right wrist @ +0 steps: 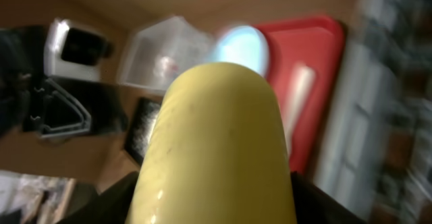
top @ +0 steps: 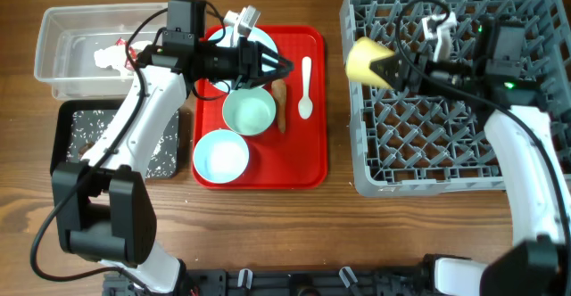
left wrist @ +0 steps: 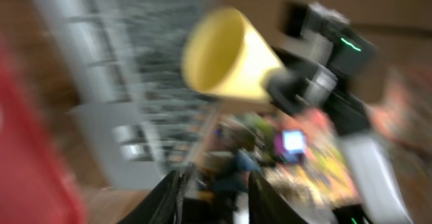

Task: Sort waste into correct bins and load items into the dishwasher rack
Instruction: 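Lower the yellow cup into the dish rack and release it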

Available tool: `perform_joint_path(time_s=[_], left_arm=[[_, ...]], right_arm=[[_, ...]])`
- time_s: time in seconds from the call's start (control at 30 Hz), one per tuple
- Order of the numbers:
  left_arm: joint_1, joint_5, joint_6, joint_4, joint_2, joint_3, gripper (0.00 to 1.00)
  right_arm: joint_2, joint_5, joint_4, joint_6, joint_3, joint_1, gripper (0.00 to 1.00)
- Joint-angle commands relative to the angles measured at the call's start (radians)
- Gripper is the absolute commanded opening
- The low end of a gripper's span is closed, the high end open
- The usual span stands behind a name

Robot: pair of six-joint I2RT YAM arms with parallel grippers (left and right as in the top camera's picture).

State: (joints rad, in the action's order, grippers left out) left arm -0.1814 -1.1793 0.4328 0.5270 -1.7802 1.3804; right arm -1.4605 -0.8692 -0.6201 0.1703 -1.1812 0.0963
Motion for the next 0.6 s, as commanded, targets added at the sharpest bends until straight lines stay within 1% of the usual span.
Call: perform_joint_path(time_s=[0.0, 0.03, 0.1, 0.13, 0.2, 0.27, 0.37, 0.47, 0.57], left_arm=[[0.000, 0.446, 0.002, 0.080, 0.018, 0.010, 0.36], [0.000, 0.521, 0.002, 0.105, 0.018, 0.010, 0.38], [0.000, 0.644, 0.002, 0.149, 0.018, 0.010, 0.40], [0.000, 0.696, 0.002, 0.169, 0.018, 0.010, 0.40], [0.000, 0.752, 0.001, 0.193, 0.018, 0.010, 0.40], [0.000, 0.797, 0.001, 0.215, 0.018, 0.010, 0.41], [0.000, 0.824, -0.010, 0.229, 0.018, 0.009, 0.41], [0.000, 0.838, -0.010, 0.230, 0.018, 0.010, 0.42], [0.000, 0.841, -0.010, 0.230, 0.018, 0.009, 0.42]], right_arm=[[0.118, 0.392, -0.194, -0.066, -0.156, -0.002, 0.39], [0.132, 0.504, -0.300, -0.066, -0.213, -0.006, 0.39], [0.135, 0.621, -0.438, -0.063, -0.283, -0.023, 0.38], [0.133, 0.661, -0.494, -0.063, -0.300, -0.034, 0.38], [0.130, 0.707, -0.565, -0.049, -0.304, -0.050, 0.38], [0.105, 0.723, -0.655, -0.031, -0.303, -0.061, 0.38], [0.050, 0.724, -0.745, -0.028, -0.304, -0.061, 0.38], [-0.025, 0.724, -0.794, -0.029, -0.303, -0.061, 0.38], [-0.108, 0.746, -0.805, -0.022, -0.303, -0.061, 0.38]])
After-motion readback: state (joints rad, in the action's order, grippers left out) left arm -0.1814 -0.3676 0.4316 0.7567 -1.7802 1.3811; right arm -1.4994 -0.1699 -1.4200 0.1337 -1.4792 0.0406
